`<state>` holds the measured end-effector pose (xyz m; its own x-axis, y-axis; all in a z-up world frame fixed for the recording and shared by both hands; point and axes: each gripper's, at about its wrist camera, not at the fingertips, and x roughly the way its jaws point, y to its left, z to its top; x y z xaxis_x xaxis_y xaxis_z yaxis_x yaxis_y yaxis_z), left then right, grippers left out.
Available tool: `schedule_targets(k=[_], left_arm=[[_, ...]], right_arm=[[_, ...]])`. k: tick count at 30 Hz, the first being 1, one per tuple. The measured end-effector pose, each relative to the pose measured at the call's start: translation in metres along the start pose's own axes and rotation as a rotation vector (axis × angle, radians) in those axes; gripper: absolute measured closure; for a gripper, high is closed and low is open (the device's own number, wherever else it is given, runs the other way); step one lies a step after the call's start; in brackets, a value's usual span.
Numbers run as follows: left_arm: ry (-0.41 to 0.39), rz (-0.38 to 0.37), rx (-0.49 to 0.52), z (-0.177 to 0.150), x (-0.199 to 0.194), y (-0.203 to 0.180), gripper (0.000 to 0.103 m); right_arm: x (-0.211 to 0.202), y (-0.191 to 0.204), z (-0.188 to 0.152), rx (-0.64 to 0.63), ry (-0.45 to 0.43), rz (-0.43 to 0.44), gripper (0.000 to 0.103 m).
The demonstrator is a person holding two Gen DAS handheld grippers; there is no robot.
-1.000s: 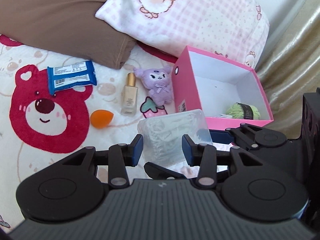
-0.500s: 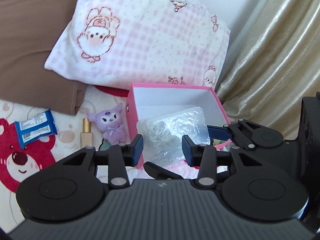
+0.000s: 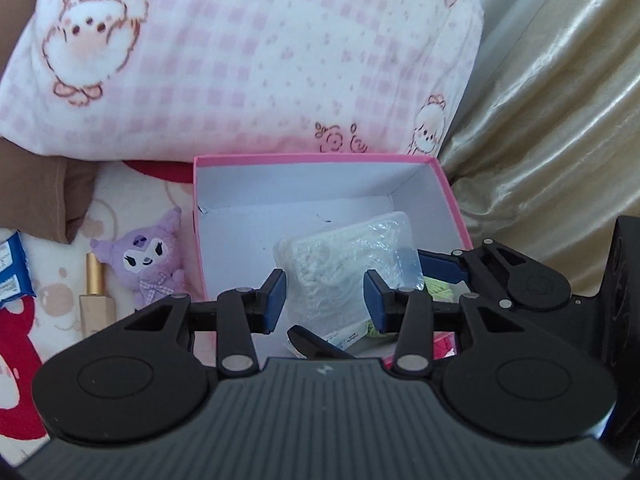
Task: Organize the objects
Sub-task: 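Carry the floss box into the pink box and open the left gripper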
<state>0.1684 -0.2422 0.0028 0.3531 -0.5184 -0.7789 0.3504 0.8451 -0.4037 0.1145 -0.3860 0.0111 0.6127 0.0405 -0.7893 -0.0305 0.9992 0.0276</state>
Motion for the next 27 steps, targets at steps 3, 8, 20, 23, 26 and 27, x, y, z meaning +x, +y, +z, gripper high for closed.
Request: schedule_targets(k=[3, 8, 20, 23, 26, 27], left_arm=[[0.044, 0.017, -0.032, 0.004, 0.033, 0.005, 0.063], [0.128, 0.007, -0.068, 0.007, 0.074, 0.012, 0.063], [0.235, 0.026, -0.142, -0.002, 0.119, 0.026, 0.063], [0.245, 0.019, -0.144, -0.001, 0.120, 0.025, 0.063], [0.240, 0.012, -0.169, 0.000, 0.118, 0.029, 0.063], [0.231, 0.014, -0.171, 0.001, 0.116, 0.029, 0.062]], right_arm=[[0.031, -0.022, 0.000, 0.054, 0.072, 0.042, 0.007], [0.075, -0.042, -0.006, 0.085, 0.193, 0.065, 0.007], [0.118, -0.044, -0.020, 0.115, 0.371, 0.087, 0.006], [0.118, -0.041, -0.022, 0.103, 0.389, 0.074, 0.007], [0.117, -0.039, -0.022, 0.092, 0.388, 0.063, 0.007], [0.117, -0.038, -0.023, 0.086, 0.382, 0.062, 0.007]])
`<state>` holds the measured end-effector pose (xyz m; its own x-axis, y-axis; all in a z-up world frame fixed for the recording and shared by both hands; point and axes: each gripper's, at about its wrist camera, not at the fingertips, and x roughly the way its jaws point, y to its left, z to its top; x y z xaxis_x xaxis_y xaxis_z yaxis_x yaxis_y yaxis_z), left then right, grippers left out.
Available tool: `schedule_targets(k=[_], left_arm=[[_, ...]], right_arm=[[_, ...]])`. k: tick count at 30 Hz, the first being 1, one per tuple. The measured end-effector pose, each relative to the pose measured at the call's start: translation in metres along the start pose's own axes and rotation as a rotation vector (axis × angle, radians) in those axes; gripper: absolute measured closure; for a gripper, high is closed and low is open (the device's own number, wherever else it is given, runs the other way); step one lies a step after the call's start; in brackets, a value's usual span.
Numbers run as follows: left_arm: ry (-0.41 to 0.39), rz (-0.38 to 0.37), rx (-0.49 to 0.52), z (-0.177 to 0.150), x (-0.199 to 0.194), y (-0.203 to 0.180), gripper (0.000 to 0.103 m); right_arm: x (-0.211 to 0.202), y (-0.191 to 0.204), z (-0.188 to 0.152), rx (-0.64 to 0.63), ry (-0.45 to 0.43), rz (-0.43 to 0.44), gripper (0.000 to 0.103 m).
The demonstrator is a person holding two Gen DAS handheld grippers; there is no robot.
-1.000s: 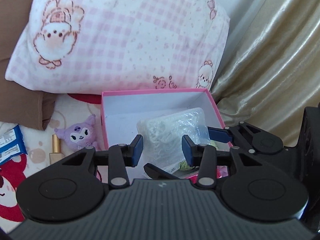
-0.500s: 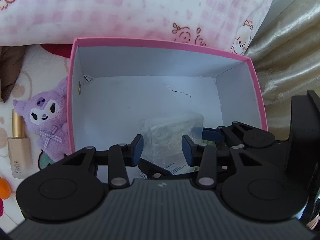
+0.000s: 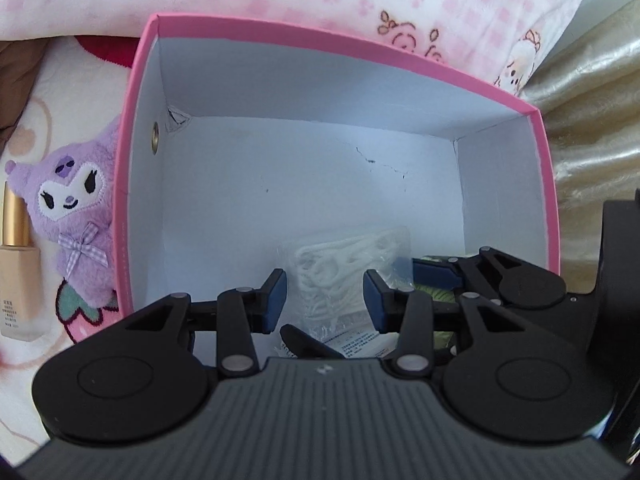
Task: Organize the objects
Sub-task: 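Carry the floss box into the pink box and open the left gripper, then withdraw the left tool and move it toward the orange makeup sponge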
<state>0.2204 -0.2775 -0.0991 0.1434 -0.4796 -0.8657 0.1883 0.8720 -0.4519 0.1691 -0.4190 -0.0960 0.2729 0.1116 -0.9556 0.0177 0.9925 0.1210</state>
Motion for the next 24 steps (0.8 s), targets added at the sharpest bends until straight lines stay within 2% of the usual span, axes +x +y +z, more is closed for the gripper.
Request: schedule_targets(k=[7, 10, 12, 13, 15, 21, 24], left_arm=[[-0.055, 0.003, 0.022, 0.001, -0.024, 0.000, 0.061], [-0.077, 0.020, 0.054, -0.002, -0.034, -0.005, 0.063], [-0.091, 0.032, 0.062, -0.003, -0.039, -0.006, 0.063], [-0.097, 0.035, 0.061, -0.003, -0.040, -0.006, 0.063], [-0.105, 0.034, 0.051, -0.004, -0.043, -0.005, 0.063], [-0.123, 0.034, 0.054, -0.012, -0.053, -0.005, 0.063], [-0.116, 0.043, 0.075, -0.020, -0.063, -0.007, 0.061]], right_arm=[[-0.006, 0.006, -0.006, 0.023, -0.009, 0.000, 0.007], [-0.014, 0.007, -0.011, 0.046, -0.044, -0.007, 0.016], [-0.012, 0.007, -0.012, 0.059, -0.040, -0.047, 0.032], [-0.011, 0.003, -0.010, 0.075, -0.043, -0.056, 0.035], [-0.011, -0.001, -0.011, 0.128, -0.060, -0.039, 0.037], [-0.015, 0.008, -0.024, 0.202, -0.091, -0.089, 0.044], [-0.035, 0.013, -0.031, 0.159, -0.189, -0.143, 0.044]])
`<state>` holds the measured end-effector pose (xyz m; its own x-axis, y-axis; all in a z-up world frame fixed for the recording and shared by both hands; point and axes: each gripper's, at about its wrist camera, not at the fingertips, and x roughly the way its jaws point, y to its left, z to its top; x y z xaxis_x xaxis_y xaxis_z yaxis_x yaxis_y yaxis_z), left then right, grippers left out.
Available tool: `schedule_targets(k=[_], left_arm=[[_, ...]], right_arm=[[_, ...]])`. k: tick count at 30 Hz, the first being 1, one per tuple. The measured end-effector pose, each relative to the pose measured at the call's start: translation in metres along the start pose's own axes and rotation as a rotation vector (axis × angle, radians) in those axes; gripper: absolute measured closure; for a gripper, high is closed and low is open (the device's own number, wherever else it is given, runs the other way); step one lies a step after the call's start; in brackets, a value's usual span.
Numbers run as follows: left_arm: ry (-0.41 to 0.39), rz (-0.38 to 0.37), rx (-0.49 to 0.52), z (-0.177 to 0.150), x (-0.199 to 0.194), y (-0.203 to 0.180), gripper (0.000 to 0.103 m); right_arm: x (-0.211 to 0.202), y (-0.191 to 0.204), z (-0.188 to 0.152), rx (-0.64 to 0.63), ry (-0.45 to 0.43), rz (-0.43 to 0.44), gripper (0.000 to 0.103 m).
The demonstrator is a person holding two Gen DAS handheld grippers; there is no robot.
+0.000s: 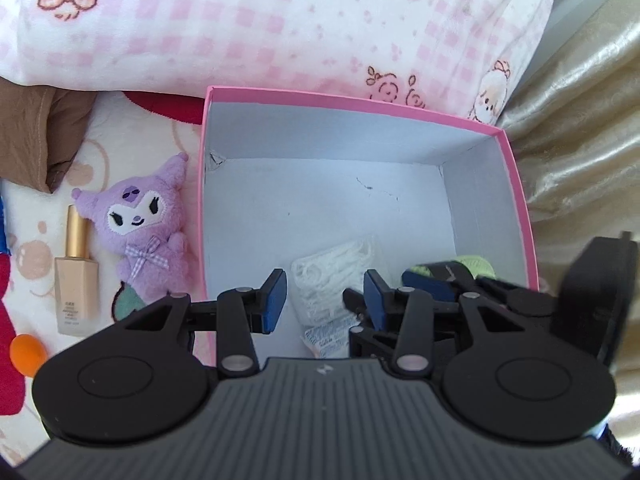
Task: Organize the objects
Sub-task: 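Withdraw the left tool and move it toward the orange makeup sponge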
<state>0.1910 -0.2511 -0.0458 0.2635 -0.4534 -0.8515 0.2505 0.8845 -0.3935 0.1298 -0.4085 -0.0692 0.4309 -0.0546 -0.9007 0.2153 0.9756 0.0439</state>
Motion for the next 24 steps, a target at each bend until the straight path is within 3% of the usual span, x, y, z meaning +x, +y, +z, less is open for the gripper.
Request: schedule_targets(k=[4, 12, 18, 24], left_arm=[[0.006, 0.030, 0.027, -0.008, -0.025, -0.001, 0.054], [-0.066, 0.068, 0.075, -0.029, -0.100, 0.014, 0.042], [-0.096, 0.114, 0.046, -0.049, -0.143, 0.039, 0.042], [-0.130, 0.110, 0.031, -0.069, -0.188, 0.067, 0.041]], right_arm=[[-0.047, -0.003, -0.003, -0.009, -0.079, 0.037, 0.043], [-0.123, 0.026, -0.023, -0.092, -0.180, 0.100, 0.038], [-0.168, 0.059, -0.038, -0.204, -0.240, 0.109, 0.036], [-0.191, 0.089, -0.045, -0.298, -0.254, 0.159, 0.034]])
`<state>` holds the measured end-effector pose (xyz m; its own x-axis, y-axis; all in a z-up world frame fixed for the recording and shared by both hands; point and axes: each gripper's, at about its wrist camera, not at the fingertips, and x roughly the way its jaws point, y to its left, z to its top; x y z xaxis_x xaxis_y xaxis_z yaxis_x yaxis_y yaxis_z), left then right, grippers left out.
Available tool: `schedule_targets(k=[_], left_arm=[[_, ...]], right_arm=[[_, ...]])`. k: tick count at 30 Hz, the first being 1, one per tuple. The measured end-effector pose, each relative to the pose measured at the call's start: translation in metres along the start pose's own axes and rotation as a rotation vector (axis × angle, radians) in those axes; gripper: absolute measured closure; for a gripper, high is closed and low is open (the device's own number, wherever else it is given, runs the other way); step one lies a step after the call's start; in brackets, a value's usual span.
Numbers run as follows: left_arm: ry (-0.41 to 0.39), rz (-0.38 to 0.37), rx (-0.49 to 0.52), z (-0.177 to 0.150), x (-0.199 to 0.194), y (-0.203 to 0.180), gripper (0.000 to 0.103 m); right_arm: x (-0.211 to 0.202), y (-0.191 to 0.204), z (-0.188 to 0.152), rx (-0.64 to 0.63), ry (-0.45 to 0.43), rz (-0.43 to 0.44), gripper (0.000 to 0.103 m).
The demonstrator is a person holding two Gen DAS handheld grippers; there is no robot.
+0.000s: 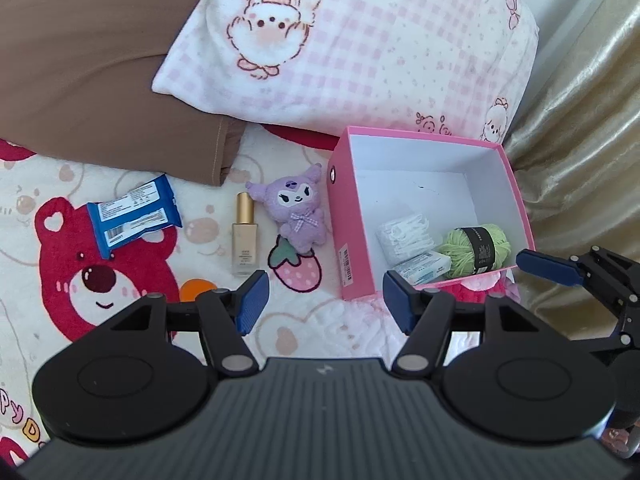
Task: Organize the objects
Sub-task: 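Withdraw the left tool and move it toward the orange makeup sponge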
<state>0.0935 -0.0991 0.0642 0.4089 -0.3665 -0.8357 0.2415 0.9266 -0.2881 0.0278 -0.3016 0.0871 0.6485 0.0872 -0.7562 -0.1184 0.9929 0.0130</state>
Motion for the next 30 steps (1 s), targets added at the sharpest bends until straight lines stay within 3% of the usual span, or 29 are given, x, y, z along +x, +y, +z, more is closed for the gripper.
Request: schedule_targets(k=[7, 10, 19, 30], left_arm=[[-0.029, 0.032, 0.021, -0.017, -0.026, 0.031, 0.041], [-0.027, 0.006, -0.011, -0.024, -0.023, 0.049, 0.041], [-0.012, -0.082, -0.073, -0.039, 0.016, 0.091, 0.041], [-0.049, -0.076, -0.135, -0.046, 0.086, 0.142, 0.041]], right_arm=[[0.006, 0.049, 0.006, -0.138, -0.019, 0.127, 0.033], [0.023, 0.065, 0.006, -0.151, -0.010, 0.174, 0.033], [0.068, 0.070, -0.016, -0.097, -0.076, 0.249, 0.033], [0.151, 0.090, -0.019, -0.164, -0.029, 0.316, 0.029]])
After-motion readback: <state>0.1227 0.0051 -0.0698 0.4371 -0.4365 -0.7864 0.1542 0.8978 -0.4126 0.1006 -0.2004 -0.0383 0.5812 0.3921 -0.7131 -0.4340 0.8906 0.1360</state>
